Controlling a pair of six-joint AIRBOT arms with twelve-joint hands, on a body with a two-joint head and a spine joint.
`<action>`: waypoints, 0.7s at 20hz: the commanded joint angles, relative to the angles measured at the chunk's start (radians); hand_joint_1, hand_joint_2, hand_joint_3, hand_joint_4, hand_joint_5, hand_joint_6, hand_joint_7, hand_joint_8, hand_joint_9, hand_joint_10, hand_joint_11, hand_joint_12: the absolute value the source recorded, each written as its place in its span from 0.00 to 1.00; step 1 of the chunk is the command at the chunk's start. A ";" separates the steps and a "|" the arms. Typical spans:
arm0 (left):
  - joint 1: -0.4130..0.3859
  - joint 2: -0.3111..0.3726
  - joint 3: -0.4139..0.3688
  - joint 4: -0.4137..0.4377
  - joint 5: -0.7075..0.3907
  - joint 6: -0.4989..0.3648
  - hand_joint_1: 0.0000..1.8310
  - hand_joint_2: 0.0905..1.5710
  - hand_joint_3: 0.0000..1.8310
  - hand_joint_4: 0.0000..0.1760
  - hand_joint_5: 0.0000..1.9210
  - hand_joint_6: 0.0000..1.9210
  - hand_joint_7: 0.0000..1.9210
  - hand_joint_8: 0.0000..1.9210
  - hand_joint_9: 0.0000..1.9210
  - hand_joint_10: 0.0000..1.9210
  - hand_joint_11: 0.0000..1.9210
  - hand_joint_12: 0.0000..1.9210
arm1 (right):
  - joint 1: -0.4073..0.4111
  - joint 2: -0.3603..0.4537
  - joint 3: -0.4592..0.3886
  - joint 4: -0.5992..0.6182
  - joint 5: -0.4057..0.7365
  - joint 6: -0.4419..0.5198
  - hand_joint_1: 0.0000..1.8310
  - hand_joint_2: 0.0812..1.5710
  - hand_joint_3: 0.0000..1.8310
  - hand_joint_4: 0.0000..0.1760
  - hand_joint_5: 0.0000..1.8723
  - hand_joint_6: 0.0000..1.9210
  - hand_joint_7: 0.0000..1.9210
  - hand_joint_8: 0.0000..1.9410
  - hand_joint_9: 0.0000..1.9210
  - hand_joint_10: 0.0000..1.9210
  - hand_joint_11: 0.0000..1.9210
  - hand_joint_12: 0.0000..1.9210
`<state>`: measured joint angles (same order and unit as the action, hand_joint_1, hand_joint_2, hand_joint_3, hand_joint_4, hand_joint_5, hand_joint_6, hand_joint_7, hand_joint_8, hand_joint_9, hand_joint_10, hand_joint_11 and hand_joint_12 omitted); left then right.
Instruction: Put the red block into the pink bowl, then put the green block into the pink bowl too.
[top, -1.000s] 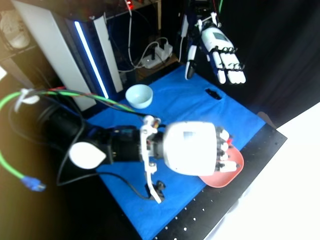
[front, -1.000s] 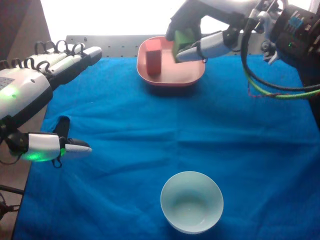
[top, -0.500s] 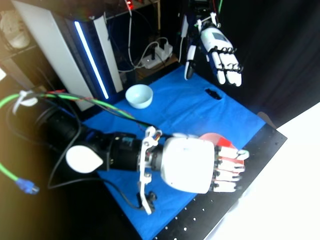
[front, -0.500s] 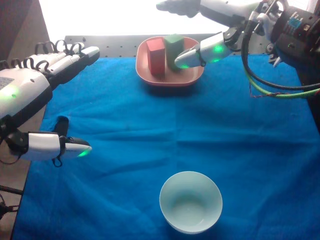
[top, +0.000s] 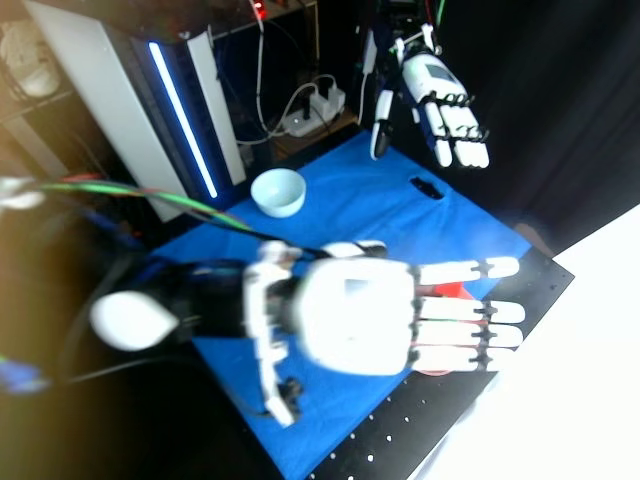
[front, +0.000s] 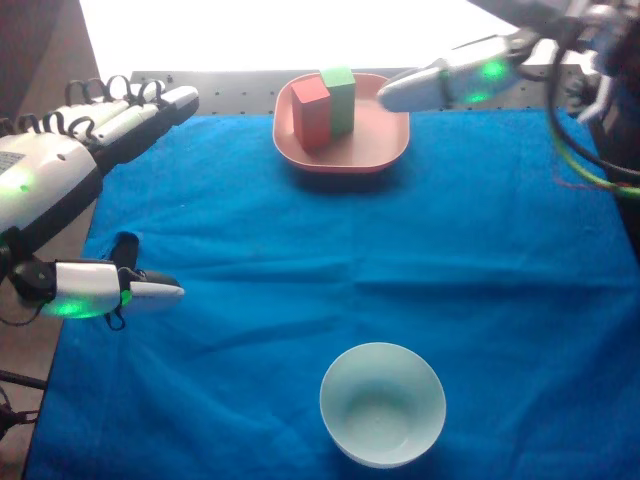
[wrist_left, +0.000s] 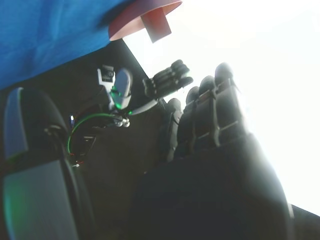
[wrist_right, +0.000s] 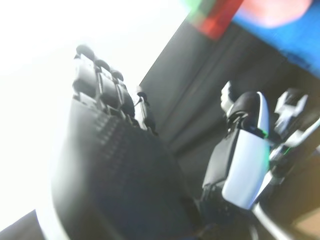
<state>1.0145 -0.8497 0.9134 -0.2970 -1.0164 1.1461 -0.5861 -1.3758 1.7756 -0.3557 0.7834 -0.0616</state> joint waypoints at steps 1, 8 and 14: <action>-0.009 0.008 -0.005 0.014 -0.142 -0.005 0.51 0.52 0.00 0.60 0.00 0.00 0.00 0.00 0.00 0.00 0.00 0.10 | -0.011 0.009 -0.026 0.051 0.175 0.007 0.43 0.46 0.00 1.00 0.00 0.00 0.00 0.00 0.00 0.00 0.00 0.00; 0.018 0.046 -0.054 0.021 -0.228 -0.005 0.45 0.51 0.00 0.92 0.01 0.00 0.00 0.00 0.00 0.00 0.00 0.00 | -0.272 0.165 -0.250 0.293 0.524 0.006 0.45 0.44 0.00 0.96 0.00 0.00 0.00 0.00 0.00 0.00 0.00 0.00; 0.153 0.079 -0.108 -0.034 -0.411 -0.051 0.47 0.51 0.00 1.00 0.00 0.00 0.00 0.00 0.00 0.00 0.00 0.00 | -0.535 0.272 -0.418 0.508 0.734 -0.067 0.50 0.48 0.01 0.65 0.01 0.00 0.01 0.00 0.00 0.00 0.00 0.00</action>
<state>1.1870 -0.7818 0.8062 -0.3294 -1.2743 1.1004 -1.1404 -1.1027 1.3514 0.1318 1.3708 -0.1333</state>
